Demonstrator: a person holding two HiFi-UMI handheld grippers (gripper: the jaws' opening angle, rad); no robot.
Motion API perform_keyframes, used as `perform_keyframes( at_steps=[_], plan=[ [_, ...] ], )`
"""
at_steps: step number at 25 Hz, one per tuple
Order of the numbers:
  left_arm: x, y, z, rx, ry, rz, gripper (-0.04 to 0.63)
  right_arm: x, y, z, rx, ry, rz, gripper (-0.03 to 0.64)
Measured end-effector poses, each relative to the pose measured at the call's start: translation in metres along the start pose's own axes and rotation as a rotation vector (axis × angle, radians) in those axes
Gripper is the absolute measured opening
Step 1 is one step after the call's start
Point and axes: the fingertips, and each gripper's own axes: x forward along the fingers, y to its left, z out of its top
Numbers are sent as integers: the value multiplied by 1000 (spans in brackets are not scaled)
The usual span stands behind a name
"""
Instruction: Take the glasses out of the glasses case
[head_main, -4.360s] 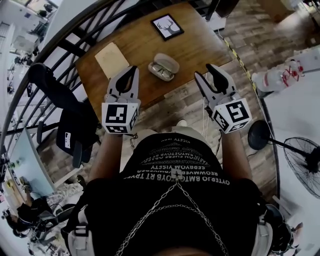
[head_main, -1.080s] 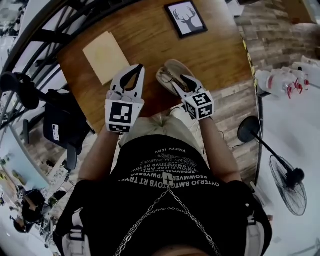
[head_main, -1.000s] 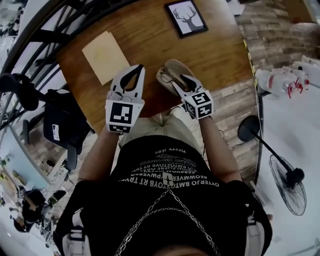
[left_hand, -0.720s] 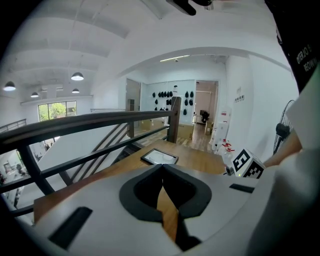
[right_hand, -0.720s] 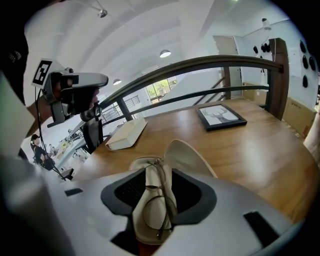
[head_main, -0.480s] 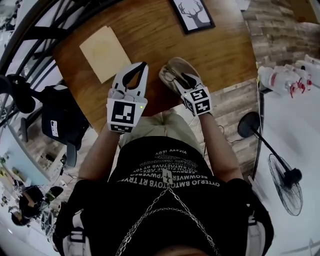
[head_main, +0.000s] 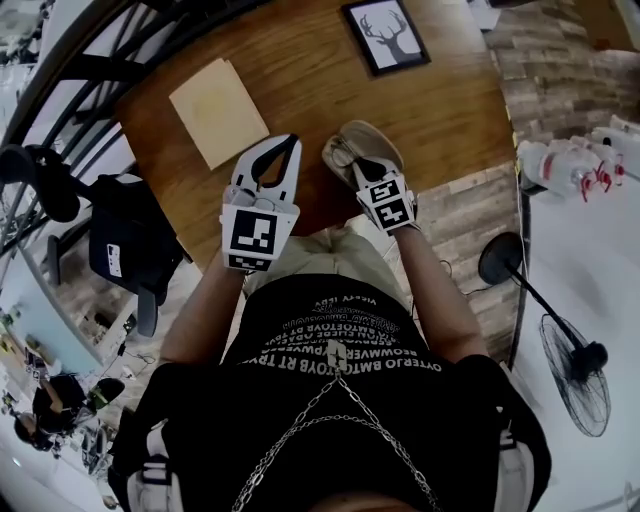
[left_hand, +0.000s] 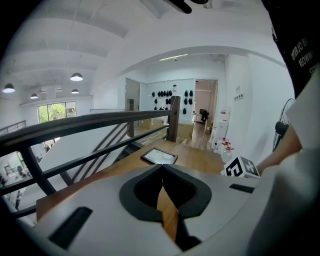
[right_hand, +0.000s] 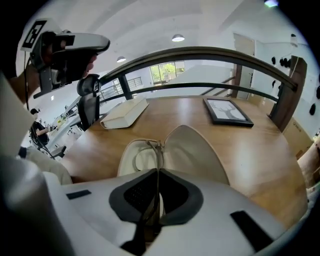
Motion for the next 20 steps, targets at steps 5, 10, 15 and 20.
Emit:
perform_keyframes(
  at_steps=[5, 10, 15, 20],
  plan=[
    [-12, -11, 14, 8, -31, 2, 25, -21, -2, 15, -8, -57, -5, 26],
    [-27, -20, 25, 20, -59, 26, 25, -48, -8, 28, 10, -138, 19, 26],
    [-46, -31, 26, 8, -79, 52, 25, -74, -10, 31, 3, -167, 1, 26],
    [-62, -40, 29, 1, -101, 87, 25, -99, -5, 32, -19, -199, -6, 26]
  ],
)
